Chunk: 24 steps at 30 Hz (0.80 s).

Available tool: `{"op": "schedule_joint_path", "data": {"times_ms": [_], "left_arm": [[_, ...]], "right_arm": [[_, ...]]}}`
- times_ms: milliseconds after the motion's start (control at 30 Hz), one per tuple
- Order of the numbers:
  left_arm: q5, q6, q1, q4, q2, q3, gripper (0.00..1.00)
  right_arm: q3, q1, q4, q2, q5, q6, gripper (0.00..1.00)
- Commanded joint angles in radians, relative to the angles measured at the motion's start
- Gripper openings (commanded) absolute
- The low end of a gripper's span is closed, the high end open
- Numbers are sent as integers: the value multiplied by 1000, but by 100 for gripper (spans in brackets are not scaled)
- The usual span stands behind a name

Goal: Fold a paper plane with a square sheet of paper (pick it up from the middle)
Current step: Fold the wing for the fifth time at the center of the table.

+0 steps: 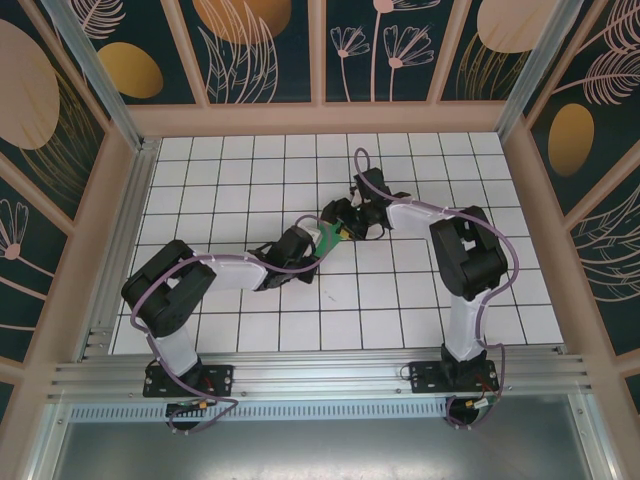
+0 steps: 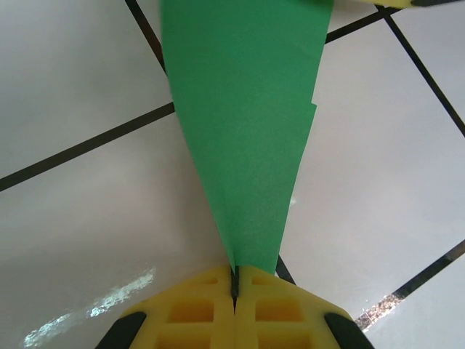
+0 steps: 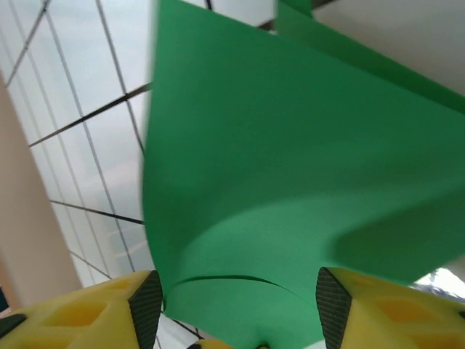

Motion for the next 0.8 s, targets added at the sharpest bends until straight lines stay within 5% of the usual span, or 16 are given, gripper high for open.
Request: {"op": "schedule_joint_path", "data": {"times_ms": [0,433,767], "left_arm": [[-77,32,-3,-104,17,1,0],[-105,62,-21,-120,33,14,0],[-119,69,-26,-120,37,17,0]], "right_arm": [[38,29,-85,-7,58,90,64],[116,54,-79,6,18,107,71],[190,110,-201,96,29,116,55]]}}
